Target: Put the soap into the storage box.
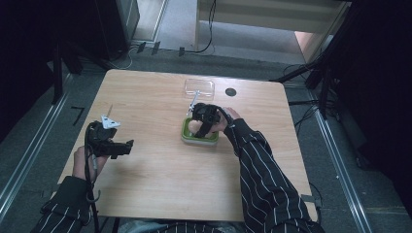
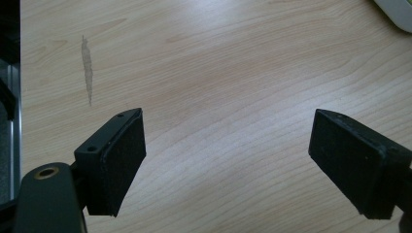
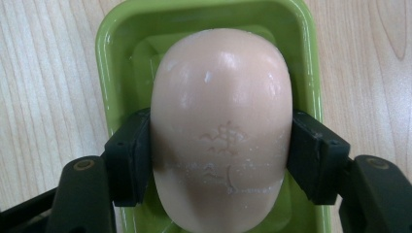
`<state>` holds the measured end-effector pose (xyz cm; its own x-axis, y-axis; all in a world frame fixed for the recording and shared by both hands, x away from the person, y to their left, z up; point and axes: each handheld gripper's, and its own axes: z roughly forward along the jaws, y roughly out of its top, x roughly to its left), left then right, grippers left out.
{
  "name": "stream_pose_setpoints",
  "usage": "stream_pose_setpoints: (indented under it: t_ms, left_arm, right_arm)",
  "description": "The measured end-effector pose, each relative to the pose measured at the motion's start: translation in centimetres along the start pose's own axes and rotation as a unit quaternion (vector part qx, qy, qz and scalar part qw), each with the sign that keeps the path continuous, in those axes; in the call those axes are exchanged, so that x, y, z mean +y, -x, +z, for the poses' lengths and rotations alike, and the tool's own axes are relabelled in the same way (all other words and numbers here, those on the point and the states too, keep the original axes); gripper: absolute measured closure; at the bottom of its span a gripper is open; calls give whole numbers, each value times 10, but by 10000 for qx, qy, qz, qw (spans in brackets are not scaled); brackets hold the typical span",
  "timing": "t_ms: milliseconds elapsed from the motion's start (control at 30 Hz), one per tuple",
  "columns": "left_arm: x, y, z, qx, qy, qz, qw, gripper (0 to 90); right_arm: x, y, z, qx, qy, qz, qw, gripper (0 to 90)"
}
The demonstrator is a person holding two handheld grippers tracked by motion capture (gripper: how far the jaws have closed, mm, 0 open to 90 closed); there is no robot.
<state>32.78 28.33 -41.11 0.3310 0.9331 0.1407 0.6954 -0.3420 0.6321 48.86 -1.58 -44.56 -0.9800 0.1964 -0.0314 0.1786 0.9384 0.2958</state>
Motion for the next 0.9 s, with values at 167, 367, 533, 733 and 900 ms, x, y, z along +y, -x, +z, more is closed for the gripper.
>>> stream_pose_setpoints:
  t_ms: [167, 367, 533, 733, 900]
  left_arm:
    - [0, 0, 0, -5, 4, -2, 10000, 143]
    - [0, 0, 0, 0, -4, 1, 10000, 143]
    - [0, 0, 0, -2, -3, 0, 10000, 143]
    - [0, 0, 0, 2, -3, 3, 10000, 143]
    - [0, 1, 0, -17, -11, 15, 10000, 143]
  right_arm:
    - [-2, 1, 0, 10, 26, -20, 10000, 331]
    - [-2, 0, 0, 31, 24, -98, 9999, 326]
    - [-1, 0, 0, 36, -28, -154, 9999, 320]
    - [-1, 0, -2, 12, 4, -187, 9998, 305]
    - [0, -1, -8, -69, 10, -237, 9997, 254]
